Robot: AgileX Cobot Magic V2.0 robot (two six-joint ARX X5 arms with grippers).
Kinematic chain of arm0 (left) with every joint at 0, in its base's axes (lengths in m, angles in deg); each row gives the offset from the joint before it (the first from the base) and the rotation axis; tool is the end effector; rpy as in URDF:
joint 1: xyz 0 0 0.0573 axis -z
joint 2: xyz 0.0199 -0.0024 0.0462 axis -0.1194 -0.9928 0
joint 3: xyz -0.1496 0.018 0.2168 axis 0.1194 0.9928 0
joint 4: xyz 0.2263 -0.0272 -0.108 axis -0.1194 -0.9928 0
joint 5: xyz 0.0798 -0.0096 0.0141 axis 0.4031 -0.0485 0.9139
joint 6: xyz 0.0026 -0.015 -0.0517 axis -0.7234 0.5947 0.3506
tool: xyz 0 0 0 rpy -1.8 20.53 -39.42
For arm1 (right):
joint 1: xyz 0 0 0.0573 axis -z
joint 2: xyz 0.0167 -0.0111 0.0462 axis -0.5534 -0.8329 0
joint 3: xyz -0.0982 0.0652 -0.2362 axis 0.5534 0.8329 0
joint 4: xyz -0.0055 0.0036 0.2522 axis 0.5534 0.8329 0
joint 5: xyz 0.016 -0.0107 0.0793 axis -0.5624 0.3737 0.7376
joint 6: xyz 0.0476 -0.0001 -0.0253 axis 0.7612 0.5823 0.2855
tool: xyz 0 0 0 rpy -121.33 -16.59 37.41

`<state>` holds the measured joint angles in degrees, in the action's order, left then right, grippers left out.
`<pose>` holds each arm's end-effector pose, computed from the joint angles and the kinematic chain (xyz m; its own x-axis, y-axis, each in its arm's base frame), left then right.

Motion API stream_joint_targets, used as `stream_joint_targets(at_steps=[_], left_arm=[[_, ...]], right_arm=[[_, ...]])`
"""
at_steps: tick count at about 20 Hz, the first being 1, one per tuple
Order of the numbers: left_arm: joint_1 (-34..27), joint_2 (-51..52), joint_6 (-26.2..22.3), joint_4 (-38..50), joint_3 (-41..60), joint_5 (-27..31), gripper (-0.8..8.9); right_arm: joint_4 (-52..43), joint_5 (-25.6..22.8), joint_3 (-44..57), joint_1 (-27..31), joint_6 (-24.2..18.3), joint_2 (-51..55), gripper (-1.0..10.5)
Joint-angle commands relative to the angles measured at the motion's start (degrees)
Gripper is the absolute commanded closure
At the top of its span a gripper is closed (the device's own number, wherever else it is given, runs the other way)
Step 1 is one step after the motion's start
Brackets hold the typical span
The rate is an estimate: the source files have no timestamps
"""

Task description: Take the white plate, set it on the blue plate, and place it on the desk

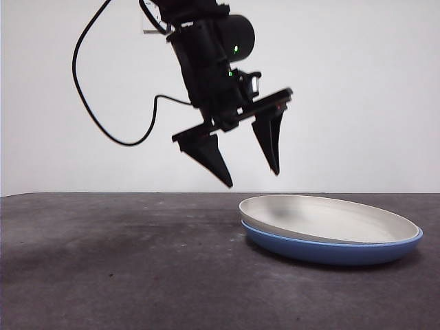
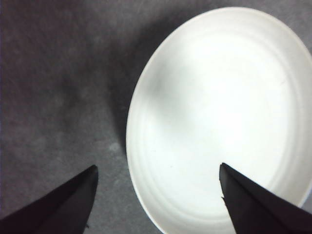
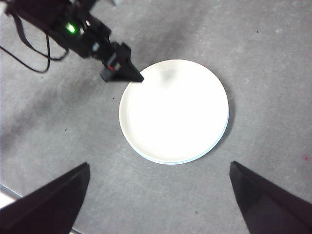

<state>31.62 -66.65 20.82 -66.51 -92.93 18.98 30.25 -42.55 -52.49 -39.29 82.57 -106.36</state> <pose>0.3515 -0.2866 0.2454 0.2125 -0.4189 -0.8828 0.5443 0.8011 -0.2491 0.0955 0.0205 0.3744 0.6494 0.4484 -0.6142 -0.3648 0.8924 0.2657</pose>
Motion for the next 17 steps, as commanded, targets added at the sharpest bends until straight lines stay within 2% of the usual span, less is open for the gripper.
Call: stream_joint_targets(at_steps=[1, 6, 12, 15, 17], left_arm=[[0.13, -0.02, -1.88, -1.86, -5.03, -0.09, 4.08], [-1.66, 9.07, -3.78, -3.63, -7.80, -0.09, 4.08], [-7.76, 24.24, -6.86, -6.56, -6.84, -0.09, 4.09], [-10.88, 30.88, -8.31, -7.93, -1.22, -0.85, 4.09], [-12.07, 36.48, -8.57, -6.03, 6.86, -4.94, 4.09]], right_arm=[[-0.24, 0.00, -1.11, -0.22, 0.42, -0.35, 4.9], [-0.26, -0.48, -1.09, -0.22, 0.33, -0.46, 4.9], [-0.26, -1.88, -1.09, -0.22, 0.13, -0.46, 4.9], [-0.26, -1.88, -1.09, -0.22, 0.13, -0.46, 4.9], [-0.26, -1.88, -1.09, -0.22, 0.15, -0.46, 4.9]])
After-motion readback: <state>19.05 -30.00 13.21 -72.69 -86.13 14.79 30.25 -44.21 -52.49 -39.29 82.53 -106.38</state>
